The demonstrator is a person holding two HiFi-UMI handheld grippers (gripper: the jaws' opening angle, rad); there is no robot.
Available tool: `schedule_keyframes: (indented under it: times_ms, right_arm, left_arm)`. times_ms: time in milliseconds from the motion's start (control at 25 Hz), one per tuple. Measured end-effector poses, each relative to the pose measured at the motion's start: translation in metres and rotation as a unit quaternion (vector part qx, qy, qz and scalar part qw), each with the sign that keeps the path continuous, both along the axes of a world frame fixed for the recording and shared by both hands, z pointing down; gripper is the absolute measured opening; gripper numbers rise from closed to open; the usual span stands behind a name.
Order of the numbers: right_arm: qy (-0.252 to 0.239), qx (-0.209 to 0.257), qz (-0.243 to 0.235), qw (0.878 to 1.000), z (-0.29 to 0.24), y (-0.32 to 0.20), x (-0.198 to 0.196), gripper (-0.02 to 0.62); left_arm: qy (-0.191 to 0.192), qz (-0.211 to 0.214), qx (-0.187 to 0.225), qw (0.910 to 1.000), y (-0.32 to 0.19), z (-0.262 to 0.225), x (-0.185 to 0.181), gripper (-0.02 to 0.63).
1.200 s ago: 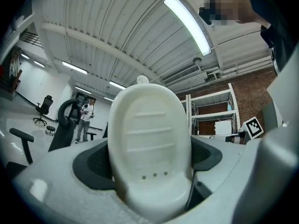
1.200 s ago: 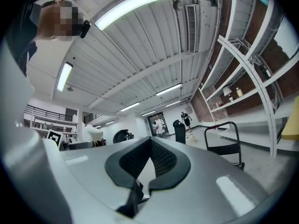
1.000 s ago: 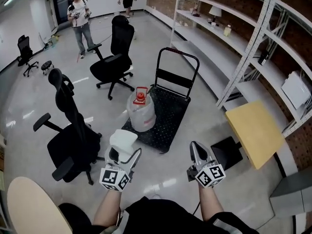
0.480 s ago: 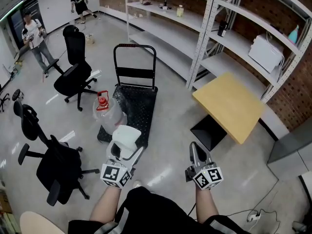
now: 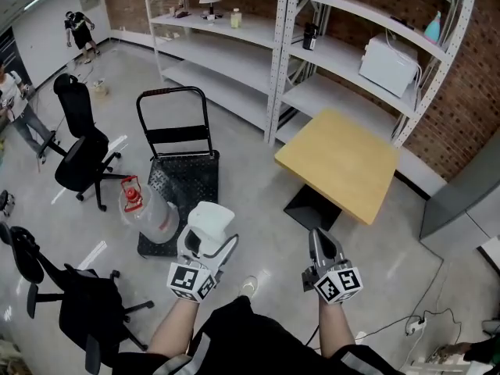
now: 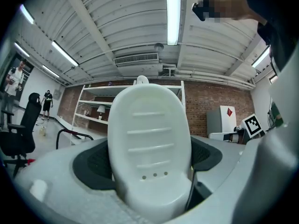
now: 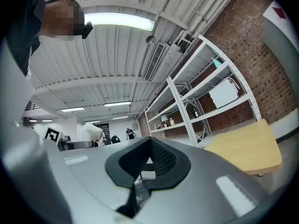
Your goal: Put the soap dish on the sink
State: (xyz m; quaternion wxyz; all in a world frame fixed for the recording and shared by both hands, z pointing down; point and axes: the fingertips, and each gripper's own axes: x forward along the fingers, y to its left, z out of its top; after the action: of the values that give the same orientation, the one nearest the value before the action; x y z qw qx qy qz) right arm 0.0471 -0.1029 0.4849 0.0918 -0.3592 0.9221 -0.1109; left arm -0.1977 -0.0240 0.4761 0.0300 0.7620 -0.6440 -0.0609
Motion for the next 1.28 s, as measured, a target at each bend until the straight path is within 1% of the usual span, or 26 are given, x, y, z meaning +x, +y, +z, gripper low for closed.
schedule_keyframes:
  times_ms: [120,400,520,720,960,1160,1280]
  right_arm:
    - [0.001,0.007,0.02,1.0,-0.008,-0.026,0.001,0.006]
    - [0.008,0.012,0.072,0.997,-0.013,-0.085,0.016,0.006]
    - [0.002,0.013,0.091,0.996,-0.021,-0.112,0.018,0.006]
    - [0.011,0.016,0.122,0.992,-0.024,-0.138,0.03,0.006]
    - [0.021,0.02,0.152,0.988,-0.026,-0.165,0.053,0.006]
    - [0.004,0.004,0.181,0.983,-0.017,-0.181,0.083,0.006]
    - [0.001,0.004,0.191,0.981,-0.011,-0.198,0.105,0.006]
  left_arm:
    - [0.004,0.022,0.006,0.9997,-0.039,-0.004,-0.002,0.463]
    - [0.013,0.081,0.02,0.9964,-0.125,-0.011,0.008,0.463]
    - [0.014,0.099,0.021,0.9948,-0.16,-0.01,0.009,0.463]
    - [0.02,0.128,0.019,0.9914,-0.205,-0.006,0.017,0.463]
    - [0.023,0.154,0.021,0.9876,-0.251,-0.01,0.036,0.463]
    - [0.015,0.179,0.002,0.9837,-0.279,0.0,0.064,0.463]
    - [0.008,0.191,0.003,0.9816,-0.297,0.0,0.087,0.463]
